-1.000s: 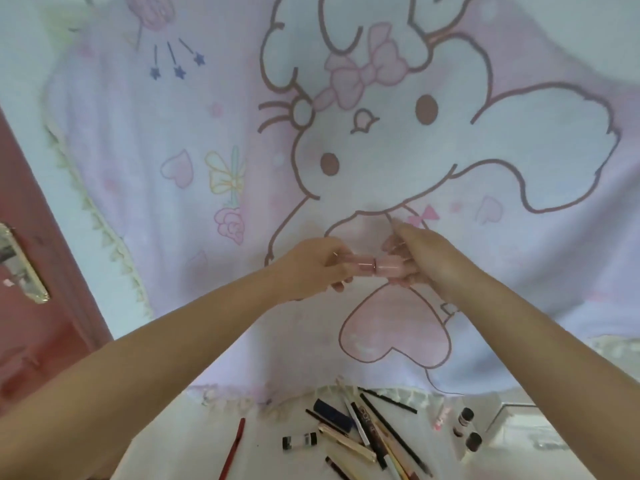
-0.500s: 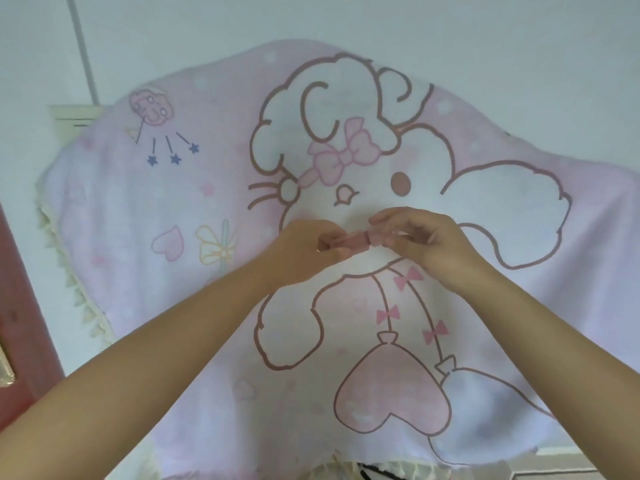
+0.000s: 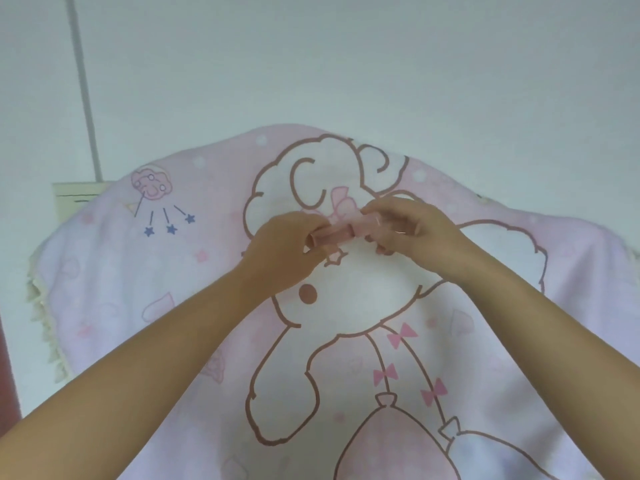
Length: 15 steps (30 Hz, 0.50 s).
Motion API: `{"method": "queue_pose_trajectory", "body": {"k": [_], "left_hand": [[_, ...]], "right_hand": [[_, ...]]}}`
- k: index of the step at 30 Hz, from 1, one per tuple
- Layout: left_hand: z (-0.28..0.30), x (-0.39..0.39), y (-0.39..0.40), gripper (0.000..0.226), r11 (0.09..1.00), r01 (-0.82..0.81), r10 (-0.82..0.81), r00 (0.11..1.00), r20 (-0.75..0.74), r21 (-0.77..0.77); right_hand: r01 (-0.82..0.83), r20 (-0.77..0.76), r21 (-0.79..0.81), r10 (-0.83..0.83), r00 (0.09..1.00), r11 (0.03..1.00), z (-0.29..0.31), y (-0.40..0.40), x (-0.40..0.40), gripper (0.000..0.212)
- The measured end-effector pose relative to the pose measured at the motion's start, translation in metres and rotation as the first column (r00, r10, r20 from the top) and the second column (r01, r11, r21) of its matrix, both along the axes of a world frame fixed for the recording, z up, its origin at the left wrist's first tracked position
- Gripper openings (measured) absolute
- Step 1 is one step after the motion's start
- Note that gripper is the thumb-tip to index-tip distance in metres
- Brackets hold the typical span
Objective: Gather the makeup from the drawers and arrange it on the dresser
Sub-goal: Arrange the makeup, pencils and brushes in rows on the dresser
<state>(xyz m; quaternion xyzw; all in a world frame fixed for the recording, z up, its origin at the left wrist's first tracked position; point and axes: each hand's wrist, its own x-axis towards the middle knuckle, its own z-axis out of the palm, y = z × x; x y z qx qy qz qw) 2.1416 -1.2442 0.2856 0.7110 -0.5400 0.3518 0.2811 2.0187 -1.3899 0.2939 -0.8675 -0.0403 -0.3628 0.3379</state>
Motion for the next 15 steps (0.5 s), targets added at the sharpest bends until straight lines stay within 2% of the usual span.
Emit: {"method": "queue_pose_trajectory", "body": {"k": [2, 4, 6, 8, 9, 11, 13, 15], "left_hand": [[0.006, -0.002, -0.001, 0.024, 1.0, -0.004, 0.005, 1.0, -0.002, 0.006], [0.013, -0.003, -0.001, 0.022, 0.999, -0.042, 0.042, 0.999, 0.01, 0.002], [0.02, -0.005, 0.0, 0.021, 0.996, -0.084, 0.084, 0.995, 0.046, -0.014], [0.025, -0.006, -0.002, 0.022, 0.995, -0.093, 0.095, 0.994, 0.056, -0.026], [0.028, -0.007, -0.004, 0.021, 0.995, -0.092, 0.093, 0.994, 0.05, -0.026], [0.033, -0.009, -0.007, 0.02, 0.995, -0.101, 0.102, 0.994, 0.04, -0.025], [0.039, -0.008, -0.008, 0.02, 0.993, -0.114, 0.114, 0.993, 0.011, -0.022], [0.043, -0.007, -0.009, 0.021, 0.994, -0.11, 0.109, 0.994, -0.031, -0.026]], "right_hand": [[-0.092, -0.018, 0.15, 0.096, 0.995, 0.984, 0.009, 0.001, -0.003, 0.026], [-0.137, -0.067, 0.333, 0.168, 0.984, 0.933, 0.019, 0.006, -0.004, 0.006], [-0.013, -0.194, 0.347, 0.085, 0.977, 0.938, 0.029, 0.007, -0.003, 0.032], [0.135, -0.269, 0.22, -0.073, 0.96, 0.966, 0.035, 0.007, 0.0, 0.057], [0.179, -0.265, 0.167, -0.131, 0.955, 0.97, 0.037, 0.006, 0.002, 0.057], [0.17, -0.182, 0.141, -0.144, 0.973, 0.975, 0.039, 0.002, 0.004, 0.039], [0.039, -0.045, 0.182, -0.031, 0.998, 0.982, 0.039, -0.004, 0.007, 0.017], [-0.082, 0.058, 0.198, 0.072, 0.996, 0.977, 0.038, -0.009, 0.008, 0.024]]}}
